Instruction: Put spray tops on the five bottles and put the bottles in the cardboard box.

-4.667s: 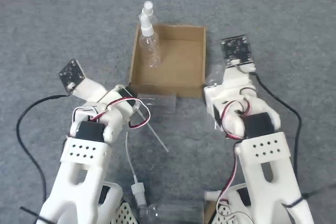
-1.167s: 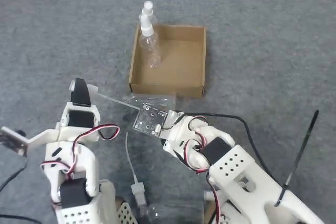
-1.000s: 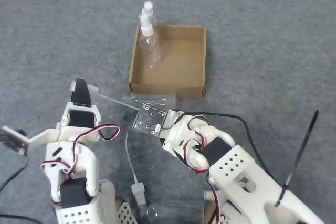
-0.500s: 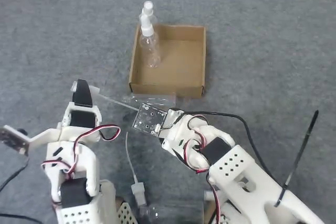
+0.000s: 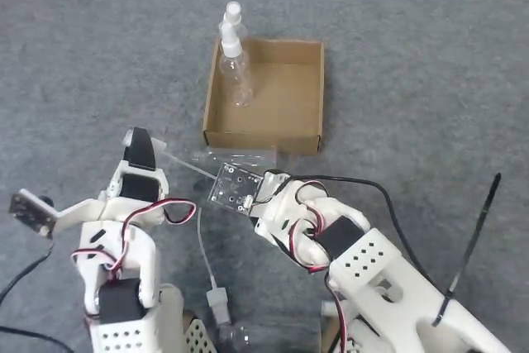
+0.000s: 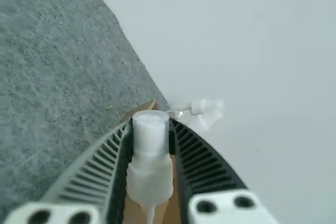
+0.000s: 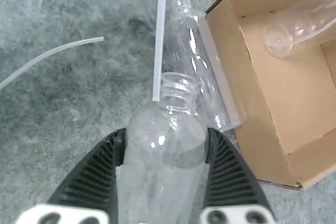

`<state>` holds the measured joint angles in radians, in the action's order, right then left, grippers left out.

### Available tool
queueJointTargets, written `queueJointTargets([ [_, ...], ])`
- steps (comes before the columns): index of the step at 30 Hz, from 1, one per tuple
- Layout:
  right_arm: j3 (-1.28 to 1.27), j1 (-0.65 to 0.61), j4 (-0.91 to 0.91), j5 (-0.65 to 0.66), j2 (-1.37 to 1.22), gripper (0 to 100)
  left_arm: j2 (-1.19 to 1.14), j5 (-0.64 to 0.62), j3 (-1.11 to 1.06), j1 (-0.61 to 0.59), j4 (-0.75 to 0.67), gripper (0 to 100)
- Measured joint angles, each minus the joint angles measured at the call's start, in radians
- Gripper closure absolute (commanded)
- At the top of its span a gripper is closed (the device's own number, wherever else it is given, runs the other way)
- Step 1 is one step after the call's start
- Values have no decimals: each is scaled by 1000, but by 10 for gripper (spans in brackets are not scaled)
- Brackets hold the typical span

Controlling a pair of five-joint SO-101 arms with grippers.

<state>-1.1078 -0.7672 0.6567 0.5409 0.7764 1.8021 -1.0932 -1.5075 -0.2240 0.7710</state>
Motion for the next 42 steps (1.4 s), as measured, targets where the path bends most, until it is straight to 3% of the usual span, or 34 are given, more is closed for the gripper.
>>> queueJointTargets([
  [10,0,-3,0,0,0,985,0,-48,0,-86,-17,989],
  [20,0,-12,0,0,0,985,0,-49,0,-81,-17,989],
  [27,0,-40,0,0,0,985,0,-28,0,-12,-17,989],
  [38,0,-38,0,0,0,985,0,-26,0,-2,-15,989],
  [42,0,-40,0,0,0,985,0,15,-2,63,-3,989],
])
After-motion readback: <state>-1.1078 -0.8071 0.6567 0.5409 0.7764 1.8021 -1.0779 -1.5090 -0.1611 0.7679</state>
